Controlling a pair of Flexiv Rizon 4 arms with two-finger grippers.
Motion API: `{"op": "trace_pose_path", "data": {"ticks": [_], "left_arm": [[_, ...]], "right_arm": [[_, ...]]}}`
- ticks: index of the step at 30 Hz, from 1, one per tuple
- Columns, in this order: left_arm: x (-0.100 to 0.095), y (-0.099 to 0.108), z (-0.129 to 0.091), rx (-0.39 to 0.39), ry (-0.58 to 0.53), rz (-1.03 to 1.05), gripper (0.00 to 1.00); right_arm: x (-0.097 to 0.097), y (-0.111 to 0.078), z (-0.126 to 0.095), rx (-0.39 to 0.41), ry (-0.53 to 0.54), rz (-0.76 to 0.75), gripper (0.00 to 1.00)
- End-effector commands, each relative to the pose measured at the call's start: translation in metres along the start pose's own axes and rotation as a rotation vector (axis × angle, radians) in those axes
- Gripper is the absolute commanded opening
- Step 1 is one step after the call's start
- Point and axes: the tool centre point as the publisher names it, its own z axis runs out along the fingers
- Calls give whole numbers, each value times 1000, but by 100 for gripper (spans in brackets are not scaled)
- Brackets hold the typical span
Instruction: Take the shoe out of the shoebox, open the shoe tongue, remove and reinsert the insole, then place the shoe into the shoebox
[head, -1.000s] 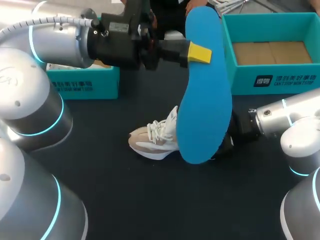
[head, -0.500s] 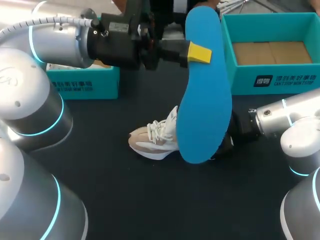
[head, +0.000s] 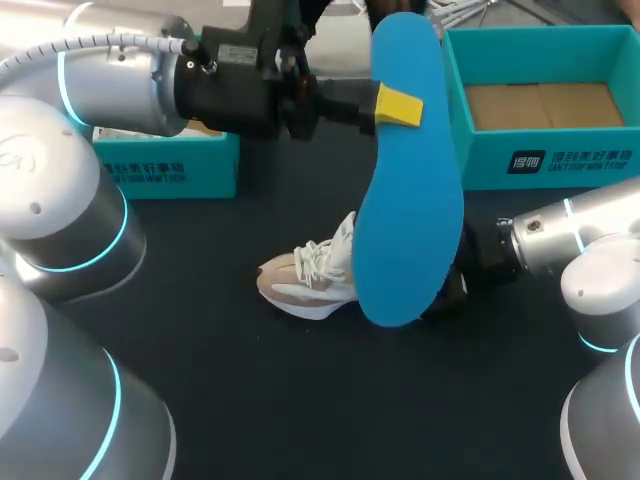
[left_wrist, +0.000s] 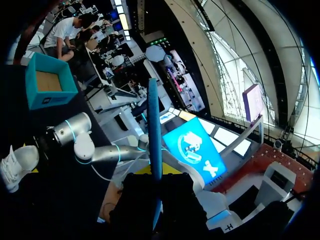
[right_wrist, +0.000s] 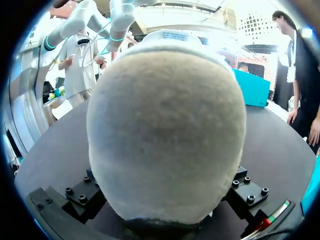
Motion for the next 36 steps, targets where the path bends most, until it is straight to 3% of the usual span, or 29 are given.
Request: {"op": "trace_pose_path", "data": {"ticks": [1,22,31,36], "left_arm": [[-1,1,1,0,-1,0,0],[-1,1,1,0,-1,0,0],[-1,1,1,0,-1,0,0],[-1,1,1,0,-1,0,0]], "right_arm": [[1,-1,3,3,-1,1,100],[5,3,-23,123,16,35,100],[7,4,-43,218,21,61,100],[8,18,-57,314,27,77,100]]}}
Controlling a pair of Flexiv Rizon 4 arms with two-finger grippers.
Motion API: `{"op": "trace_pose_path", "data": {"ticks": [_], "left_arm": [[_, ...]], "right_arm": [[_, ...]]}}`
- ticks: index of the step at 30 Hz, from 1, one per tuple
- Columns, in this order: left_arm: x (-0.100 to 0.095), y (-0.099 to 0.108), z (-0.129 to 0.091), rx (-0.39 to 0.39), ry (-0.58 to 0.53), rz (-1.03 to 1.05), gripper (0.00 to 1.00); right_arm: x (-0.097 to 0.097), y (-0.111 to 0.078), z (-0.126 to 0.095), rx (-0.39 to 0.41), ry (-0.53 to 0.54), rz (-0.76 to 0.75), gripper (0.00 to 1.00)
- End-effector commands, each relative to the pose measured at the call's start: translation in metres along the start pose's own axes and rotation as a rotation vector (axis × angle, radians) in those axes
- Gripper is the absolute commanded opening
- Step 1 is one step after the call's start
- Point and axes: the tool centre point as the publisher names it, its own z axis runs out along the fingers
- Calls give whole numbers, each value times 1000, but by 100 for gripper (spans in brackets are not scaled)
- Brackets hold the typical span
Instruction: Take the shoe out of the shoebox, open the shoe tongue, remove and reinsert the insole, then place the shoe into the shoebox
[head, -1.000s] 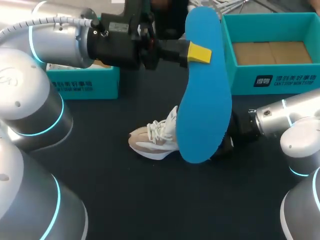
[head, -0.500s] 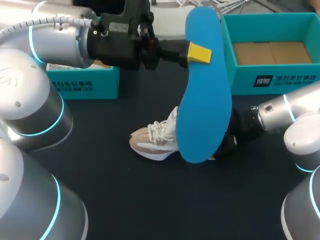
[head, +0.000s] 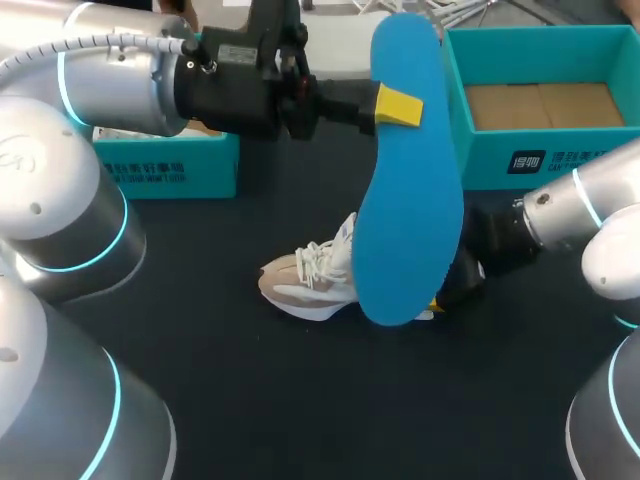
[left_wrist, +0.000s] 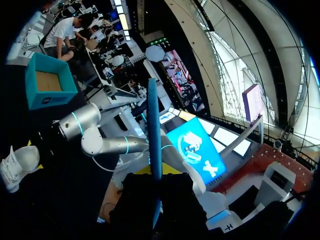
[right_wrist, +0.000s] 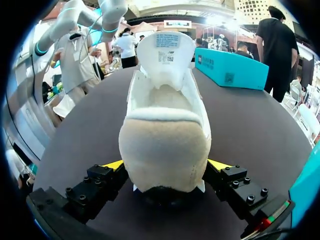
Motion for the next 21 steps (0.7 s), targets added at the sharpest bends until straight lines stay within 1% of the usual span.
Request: {"op": "trace_pose_path", "data": {"ticks": [1,2,18,21], "left_arm": [[-1,1,1,0,-1,0,0],[-1,1,1,0,-1,0,0],[-1,1,1,0,-1,0,0],[-1,1,1,0,-1,0,0]], "right_arm": [[6,16,-19,137,1,15,100],[7,19,-23,168,-6,19,100],[7,19,-23,168,-6,19,100],[3,30,-32,251,-7,57,100]]}}
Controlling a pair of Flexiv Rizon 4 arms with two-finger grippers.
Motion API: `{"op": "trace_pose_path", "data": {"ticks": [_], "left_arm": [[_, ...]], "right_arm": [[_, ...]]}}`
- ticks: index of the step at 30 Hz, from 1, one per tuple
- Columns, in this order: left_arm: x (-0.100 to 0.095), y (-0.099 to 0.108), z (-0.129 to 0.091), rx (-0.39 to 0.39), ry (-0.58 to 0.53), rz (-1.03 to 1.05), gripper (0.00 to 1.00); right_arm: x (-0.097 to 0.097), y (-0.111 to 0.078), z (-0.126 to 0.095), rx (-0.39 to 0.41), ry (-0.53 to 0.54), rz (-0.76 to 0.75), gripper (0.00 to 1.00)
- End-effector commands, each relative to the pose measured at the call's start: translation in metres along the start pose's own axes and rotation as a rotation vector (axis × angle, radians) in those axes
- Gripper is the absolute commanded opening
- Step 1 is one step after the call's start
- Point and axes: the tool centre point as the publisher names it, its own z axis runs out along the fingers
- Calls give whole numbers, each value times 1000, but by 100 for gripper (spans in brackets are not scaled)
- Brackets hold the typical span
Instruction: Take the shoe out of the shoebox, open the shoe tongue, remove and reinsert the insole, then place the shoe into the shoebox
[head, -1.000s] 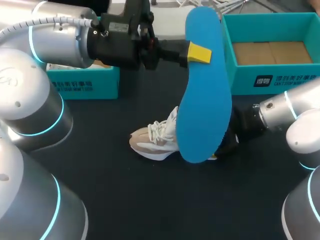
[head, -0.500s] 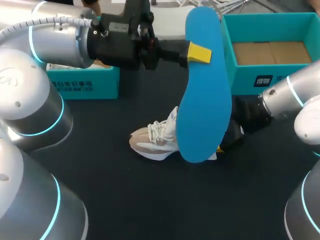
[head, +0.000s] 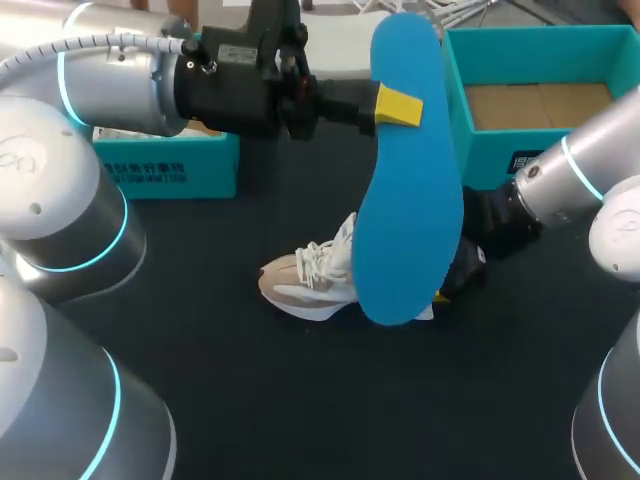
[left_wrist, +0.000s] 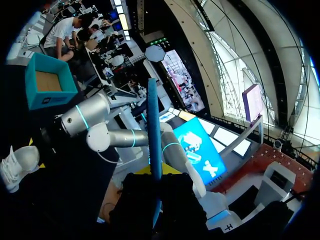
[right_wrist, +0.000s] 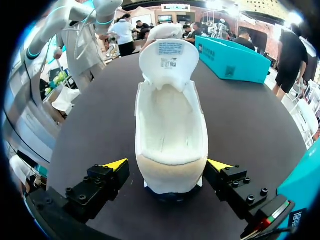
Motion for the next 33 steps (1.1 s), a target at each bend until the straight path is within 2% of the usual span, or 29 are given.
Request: {"op": "trace_pose_path", "data": {"ticks": [1,6,9,18,29,33], "left_arm": [[-1,1,1,0,-1,0,0],[-1,1,1,0,-1,0,0],[-1,1,1,0,-1,0,0],[-1,1,1,0,-1,0,0],[-1,1,1,0,-1,0,0],[-1,1,1,0,-1,0,0]], "right_arm": [[-4,13,-13,104,-4,45,100],[-1,23,-22,159,-21,108,100],[1,27,-24,216,10,135,100],[7,36,-30,346,-44,54,100],[8,44,-24,437,-84,54,100],[8,44,-24,437,-84,54,100]]}}
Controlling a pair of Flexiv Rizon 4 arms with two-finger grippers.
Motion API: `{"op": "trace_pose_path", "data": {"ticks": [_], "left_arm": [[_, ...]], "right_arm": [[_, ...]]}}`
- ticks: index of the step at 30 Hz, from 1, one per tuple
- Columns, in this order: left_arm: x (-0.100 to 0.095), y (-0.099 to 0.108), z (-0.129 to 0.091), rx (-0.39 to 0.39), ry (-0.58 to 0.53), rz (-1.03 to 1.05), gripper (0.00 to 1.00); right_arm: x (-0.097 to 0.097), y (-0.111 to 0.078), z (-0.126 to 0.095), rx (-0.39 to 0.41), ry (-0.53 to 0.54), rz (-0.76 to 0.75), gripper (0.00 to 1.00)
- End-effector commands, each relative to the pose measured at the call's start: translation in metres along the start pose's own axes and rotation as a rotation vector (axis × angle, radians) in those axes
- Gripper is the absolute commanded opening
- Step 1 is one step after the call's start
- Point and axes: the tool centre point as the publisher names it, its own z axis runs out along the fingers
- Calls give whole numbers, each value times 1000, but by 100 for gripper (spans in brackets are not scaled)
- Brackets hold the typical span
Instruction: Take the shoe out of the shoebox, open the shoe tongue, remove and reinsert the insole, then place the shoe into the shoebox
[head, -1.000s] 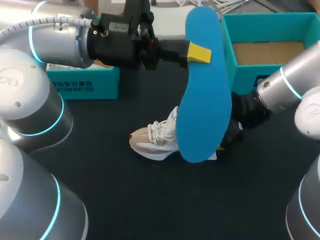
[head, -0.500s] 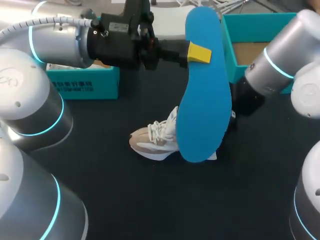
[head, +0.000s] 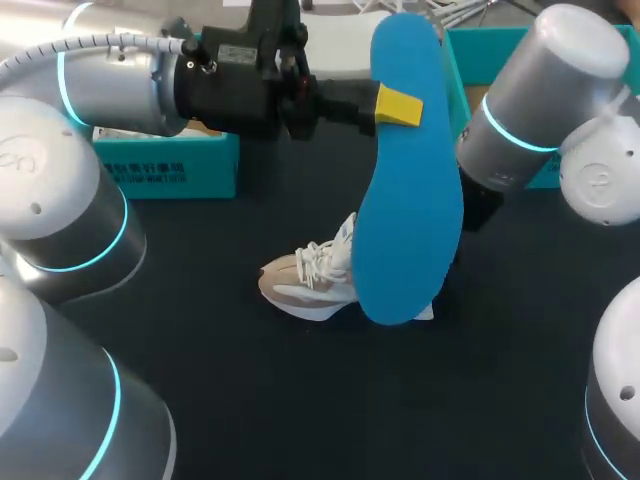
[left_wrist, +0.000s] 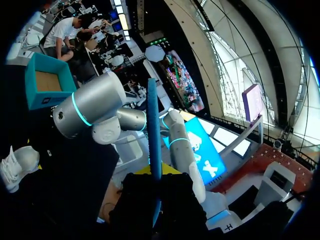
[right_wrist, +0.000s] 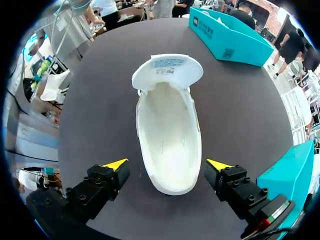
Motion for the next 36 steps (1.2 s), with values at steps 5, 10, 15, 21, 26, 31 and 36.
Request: {"op": "trace_pose_path", "data": {"ticks": [5,10,15,21,26,31,36], "left_arm": [[-1,1,1,0,-1,0,0],[-1,1,1,0,-1,0,0],[-1,1,1,0,-1,0,0],[-1,1,1,0,-1,0,0],[-1,1,1,0,-1,0,0],[-1,1,1,0,-1,0,0],[-1,1,1,0,-1,0,0]], "right_arm": [[2,4,2,65,-5,2,100],[-8,11,3,77,-23,8,100],[-36,20,21,44,-54,-24,100],[-59,30,54,8,-47,-75,100],[-63,37,77,20,-21,-84,100],[-59,39,90,37,9,-73,94],[-52,37,101,44,41,-50,42]]}}
